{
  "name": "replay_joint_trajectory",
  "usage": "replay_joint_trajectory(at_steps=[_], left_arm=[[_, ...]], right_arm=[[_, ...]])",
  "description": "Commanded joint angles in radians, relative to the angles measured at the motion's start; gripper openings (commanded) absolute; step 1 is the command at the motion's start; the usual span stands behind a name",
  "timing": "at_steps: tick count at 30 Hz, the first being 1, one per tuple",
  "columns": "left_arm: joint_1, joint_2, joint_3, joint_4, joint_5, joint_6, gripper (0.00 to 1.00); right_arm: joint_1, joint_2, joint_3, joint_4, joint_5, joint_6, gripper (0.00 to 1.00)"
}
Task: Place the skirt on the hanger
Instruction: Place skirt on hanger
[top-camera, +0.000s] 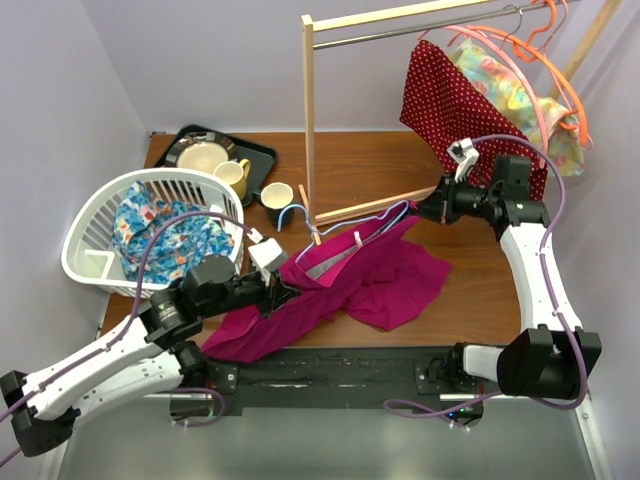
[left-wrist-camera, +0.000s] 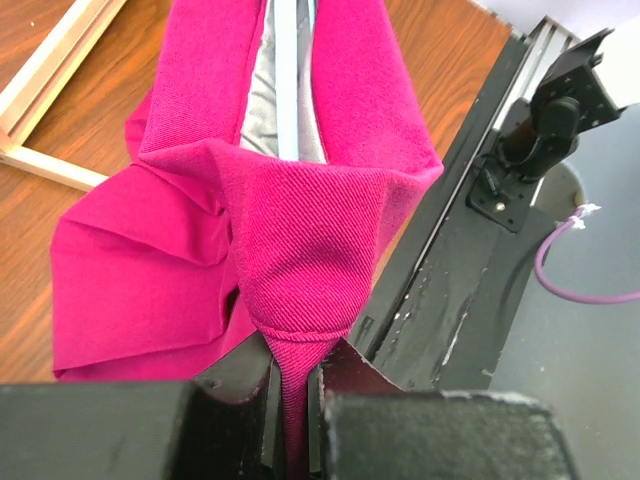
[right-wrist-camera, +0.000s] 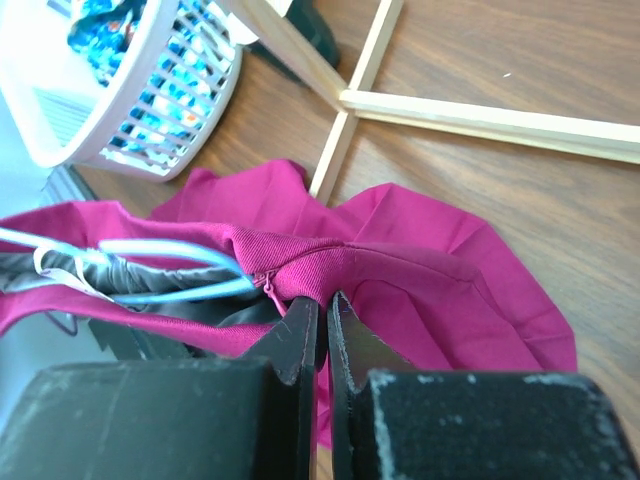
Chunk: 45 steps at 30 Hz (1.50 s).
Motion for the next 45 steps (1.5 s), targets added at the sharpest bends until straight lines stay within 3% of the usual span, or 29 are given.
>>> replay_joint_trajectory(at_steps=[1,10,16,23,28,29,31,32,33,34,37,40,45], left_arm=[[-0.001,0.039,0.086,-0.066,0.003,0.057,0.0],[-0.001,0.17,0.227,-0.198,-0.076,0.141,0.0],[-0.003,0.344,0.399,-0.338,-0.138,0.241,0.0],[-0.004,0.492,0.565,-0.419,-0.19,0.255,0.0],[-0.006,0.534,0.606,-0.396,-0.202,0.255,0.0],[-0.006,0.533,0.609,-0.39,-0.204,0.28,0.0],[-0.004,0.504,0.606,-0.34,-0.216,0.285,0.0],[-0.006,0.487,0.6,-0.279,-0.216,0.285,0.0],[-0.006,0.467,0.593,-0.245,-0.222,0.288,0.0],[-0.006,0.435,0.577,-0.213,-0.222,0.294,0.0],[-0.006,0.387,0.539,-0.094,-0.156,0.324,0.0],[-0.004,0.336,0.473,0.047,-0.087,0.366,0.0],[-0.006,0.31,0.395,0.202,0.009,0.483,0.0]], right_arm=[[-0.031,-0.019,0.082,0.052,0.089,0.02,0.0],[-0.031,-0.04,0.21,-0.013,0.232,-0.042,0.0],[-0.033,-0.039,0.35,-0.1,0.296,-0.13,0.0],[-0.03,-0.091,0.477,-0.238,0.192,-0.288,0.0],[-0.031,-0.134,0.615,-0.457,0.051,-0.499,0.0],[-0.031,-0.154,0.618,-0.571,-0.006,-0.557,0.0],[-0.031,-0.18,0.588,-0.698,-0.052,-0.76,0.0],[-0.028,-0.194,0.571,-0.856,-0.087,-0.852,0.0],[-0.03,-0.224,0.55,-0.937,-0.093,-1.036,0.0],[-0.027,-0.255,0.466,-0.947,-0.087,-1.037,0.0],[-0.005,-0.382,0.279,-0.947,-0.032,-1.134,0.1],[-0.004,-0.431,0.192,-0.947,0.021,-1.191,0.25],[-0.004,-0.384,0.276,-0.95,0.098,-1.149,0.49]])
